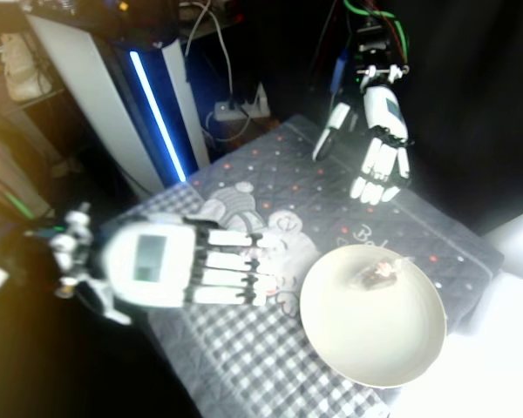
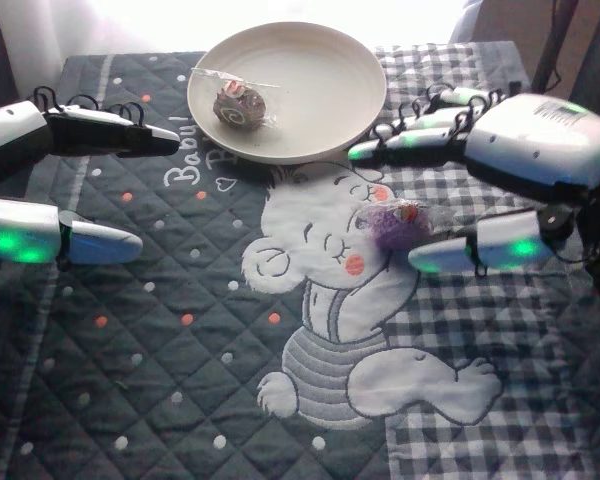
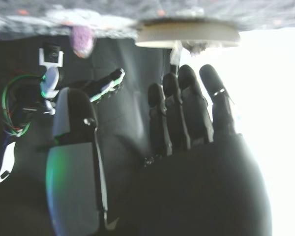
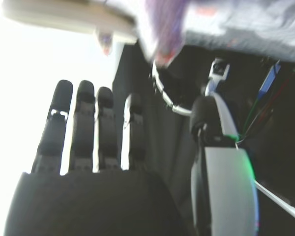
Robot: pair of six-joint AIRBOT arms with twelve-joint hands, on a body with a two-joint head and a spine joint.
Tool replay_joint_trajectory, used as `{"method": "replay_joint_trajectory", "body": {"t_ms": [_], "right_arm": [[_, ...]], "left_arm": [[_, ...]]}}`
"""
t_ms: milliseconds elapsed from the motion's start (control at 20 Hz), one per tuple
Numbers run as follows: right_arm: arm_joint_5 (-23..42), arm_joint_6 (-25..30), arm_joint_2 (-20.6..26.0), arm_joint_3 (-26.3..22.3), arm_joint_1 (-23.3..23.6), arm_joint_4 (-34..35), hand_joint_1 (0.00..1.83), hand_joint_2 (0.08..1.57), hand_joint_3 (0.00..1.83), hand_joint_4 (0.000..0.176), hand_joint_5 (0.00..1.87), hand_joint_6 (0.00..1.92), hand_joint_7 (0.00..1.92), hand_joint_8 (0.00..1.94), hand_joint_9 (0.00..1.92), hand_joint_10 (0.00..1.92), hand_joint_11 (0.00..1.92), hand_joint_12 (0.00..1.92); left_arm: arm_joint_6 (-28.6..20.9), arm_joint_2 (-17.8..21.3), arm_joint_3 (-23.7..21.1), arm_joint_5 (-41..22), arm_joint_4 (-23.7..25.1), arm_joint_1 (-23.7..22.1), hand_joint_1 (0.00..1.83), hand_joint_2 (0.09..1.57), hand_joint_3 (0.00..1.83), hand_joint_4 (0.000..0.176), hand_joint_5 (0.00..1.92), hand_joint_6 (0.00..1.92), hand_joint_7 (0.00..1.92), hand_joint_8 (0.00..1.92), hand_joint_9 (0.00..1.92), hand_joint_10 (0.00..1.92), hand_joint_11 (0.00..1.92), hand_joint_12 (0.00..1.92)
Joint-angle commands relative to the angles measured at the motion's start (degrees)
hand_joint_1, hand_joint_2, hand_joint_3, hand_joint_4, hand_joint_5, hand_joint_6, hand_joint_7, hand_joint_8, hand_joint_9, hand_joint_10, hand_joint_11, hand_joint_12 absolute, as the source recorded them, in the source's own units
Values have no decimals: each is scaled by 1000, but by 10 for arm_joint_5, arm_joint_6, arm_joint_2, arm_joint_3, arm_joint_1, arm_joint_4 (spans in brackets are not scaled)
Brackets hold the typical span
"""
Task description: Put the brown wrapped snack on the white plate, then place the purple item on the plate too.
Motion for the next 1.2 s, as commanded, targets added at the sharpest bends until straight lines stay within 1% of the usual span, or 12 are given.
{"method": "replay_joint_trajectory", "body": {"t_ms": [0,150,250,300,350,400,450,500,650,950,1100,1150], "right_arm": [[47,3,-6,6,9,22,734,1046,0,108,371,0,317,0,381,4,97,1005],[31,3,-19,15,9,21,783,1027,0,106,393,5,347,7,404,12,93,1122],[23,3,-25,20,9,20,854,1028,0,69,492,4,440,7,503,21,165,1172],[20,3,-28,22,9,20,942,1028,0,19,620,19,582,32,648,58,292,1111],[19,3,-30,23,9,20,994,1046,1,0,709,17,684,41,758,90,394,1091],[19,3,-33,24,9,20,1080,1110,5,0,897,822,848,96,950,291,617,1291],[19,3,-34,24,9,20,1190,1148,1,0,920,880,877,1067,941,757,758,1425],[19,3,-34,24,9,20,1232,1142,0,0,941,844,929,1219,984,947,853,1470],[19,3,-40,26,10,23,1250,1109,0,0,928,902,1067,1026,1071,926,927,1423],[21,5,-45,31,10,40,1246,1076,0,0,980,937,1165,759,1097,798,891,1386],[37,26,-44,49,26,45,1264,1101,1,0,1032,698,1020,1174,970,1378,903,1747],[39,29,-44,56,32,47,1250,1107,1,0,1013,761,1005,1163,917,1346,836,1719]], "left_arm": [[-4,3,-3,-75,-13,-1,868,957,2,0,570,5,528,5,487,8,1,1027],[-4,1,-3,-77,-14,0,890,953,0,0,580,4,528,0,480,0,0,986],[-4,0,-3,-80,-17,1,874,957,1,0,585,5,519,0,476,0,0,985],[-4,-1,-3,-83,-21,3,871,961,2,0,583,3,512,2,478,1,0,1036],[-4,-1,-3,-86,-27,7,866,968,3,0,580,1,505,0,476,0,0,1060],[-4,-2,-3,-90,-34,12,882,967,1,0,578,0,500,0,470,0,0,1068],[-4,-3,-3,-93,-38,16,894,967,1,0,583,2,503,1,473,1,0,1074],[-4,-3,-3,-93,-38,16,885,972,2,0,582,1,500,0,473,1,0,1096],[-4,-4,-4,-100,-47,22,913,971,0,15,581,0,489,0,466,0,0,1118],[-4,-8,-4,-102,-51,26,909,975,0,0,601,1,513,1,485,2,0,1157],[-4,-8,-4,-104,-54,31,898,971,0,16,597,2,511,1,477,0,0,1136],[-4,-10,-4,-104,-56,33,895,976,1,23,594,0,503,1,463,0,0,1105]]}}
